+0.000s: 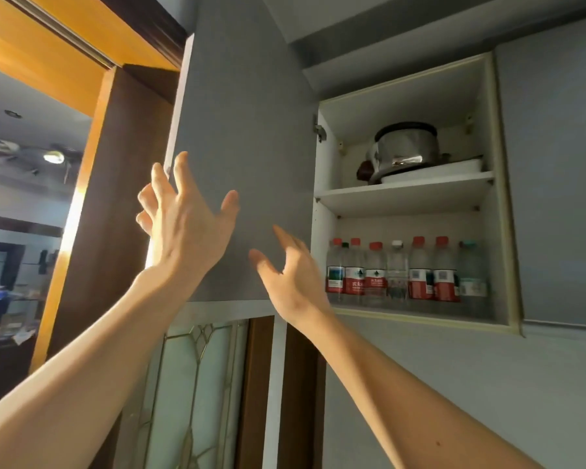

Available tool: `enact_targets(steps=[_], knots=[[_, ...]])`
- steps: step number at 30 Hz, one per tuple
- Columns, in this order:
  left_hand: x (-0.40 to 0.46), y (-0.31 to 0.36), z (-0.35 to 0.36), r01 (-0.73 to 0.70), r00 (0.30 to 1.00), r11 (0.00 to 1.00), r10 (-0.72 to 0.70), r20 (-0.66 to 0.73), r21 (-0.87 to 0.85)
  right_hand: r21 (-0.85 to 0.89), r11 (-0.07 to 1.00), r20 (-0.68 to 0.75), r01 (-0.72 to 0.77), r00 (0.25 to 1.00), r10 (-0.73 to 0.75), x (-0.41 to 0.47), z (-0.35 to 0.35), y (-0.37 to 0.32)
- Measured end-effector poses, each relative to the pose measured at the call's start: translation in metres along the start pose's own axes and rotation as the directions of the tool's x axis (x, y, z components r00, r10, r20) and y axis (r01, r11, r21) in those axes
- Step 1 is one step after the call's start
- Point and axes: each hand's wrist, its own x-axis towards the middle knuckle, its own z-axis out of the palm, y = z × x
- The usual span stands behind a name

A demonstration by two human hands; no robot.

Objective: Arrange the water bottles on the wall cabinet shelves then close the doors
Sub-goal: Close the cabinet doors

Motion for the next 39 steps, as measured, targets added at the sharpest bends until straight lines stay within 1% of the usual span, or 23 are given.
enact_targets(steps=[2,4,5,7,9,10,11,13,15,16,17,19,21,22,24,26,29,33,36,39], knots=[[0.005,0.006,-0.006,0.061,0.998,0.992,-0.063,-0.016,-0.108,-0.017,1.000,-0.019,0.002,1.000,-0.002,-0.001,-0.019,-0.001],[0.003,0.013,-0.010,0.078,0.996,0.981,-0.082,-0.018,-0.177,-0.002,1.000,-0.037,0.018,0.999,-0.018,-0.001,-0.037,-0.005],[-0.001,0.017,-0.011,0.054,0.998,0.978,-0.058,-0.018,-0.201,-0.002,1.000,-0.044,0.029,0.999,-0.029,-0.002,-0.046,-0.008],[-0.012,0.023,-0.011,-0.050,0.999,0.966,0.043,-0.033,-0.253,-0.038,0.998,-0.058,0.048,0.997,-0.050,-0.004,-0.062,-0.015],[-0.017,0.028,-0.010,-0.142,0.990,0.926,0.127,-0.066,-0.351,-0.071,0.995,-0.081,0.068,0.994,-0.073,-0.007,-0.078,-0.022],[-0.018,0.032,-0.009,-0.155,0.988,0.897,0.139,-0.069,-0.414,-0.077,0.994,-0.097,0.077,0.992,-0.085,-0.009,-0.086,-0.024],[-0.019,0.036,-0.009,-0.145,0.989,0.862,0.141,-0.046,-0.485,-0.074,0.993,-0.114,0.089,0.989,-0.097,-0.012,-0.095,-0.027],[-0.018,0.044,-0.003,-0.085,0.982,0.759,0.174,0.075,-0.646,-0.039,0.991,-0.145,0.125,0.981,-0.129,-0.017,-0.111,-0.031],[-0.023,0.054,0.010,-0.017,0.941,0.655,0.267,0.210,-0.756,-0.033,0.987,-0.179,0.155,0.971,-0.158,-0.023,-0.127,-0.034],[-0.028,0.059,0.019,0.020,0.915,0.621,0.305,0.265,-0.784,-0.052,0.985,-0.197,0.162,0.966,-0.169,-0.026,-0.133,-0.035],[-0.034,0.064,0.030,0.060,0.889,0.602,0.331,0.317,-0.796,-0.081,0.983,-0.213,0.166,0.960,-0.180,-0.028,-0.140,-0.035],[-0.051,0.074,0.058,0.116,0.833,0.613,0.369,0.413,-0.782,-0.161,0.973,-0.229,0.168,0.952,-0.203,-0.034,-0.154,-0.032],[-0.069,0.084,0.091,0.105,0.782,0.682,0.393,0.484,-0.724,-0.223,0.965,-0.224,0.137,0.956,-0.187,-0.040,-0.171,-0.025],[-0.077,0.090,0.108,0.065,0.771,0.728,0.397,0.498,-0.682,-0.244,0.964,-0.226,0.108,0.960,-0.165,-0.043,-0.181,-0.020],[-0.091,0.105,0.138,-0.018,0.776,0.779,0.406,0.482,-0.627,-0.298,0.953,-0.246,0.051,0.961,-0.128,-0.046,-0.201,-0.008],[-0.101,0.121,0.165,-0.053,0.793,0.785,0.409,0.451,-0.618,-0.364,0.932,-0.269,0.007,0.956,-0.112,-0.048,-0.220,0.007],[-0.113,0.140,0.202,-0.081,0.809,0.797,0.403,0.428,-0.598,-0.456,0.889,-0.276,-0.040,0.956,-0.098,-0.049,-0.243,0.034],[-0.130,0.165,0.238,-0.069,0.814,0.788,0.399,0.422,-0.612,-0.555,0.827,-0.276,-0.095,0.958,-0.076,-0.044,-0.270,0.075],[-0.138,0.178,0.261,-0.078,0.825,0.795,0.391,0.409,-0.602,-0.622,0.776,-0.259,-0.103,0.963,-0.080,-0.040,-0.288,0.102],[-0.145,0.188,0.282,-0.123,0.857,0.822,0.371,0.358,-0.557,-0.686,0.721,-0.226,-0.092,0.970,-0.091,-0.037,-0.305,0.127]])
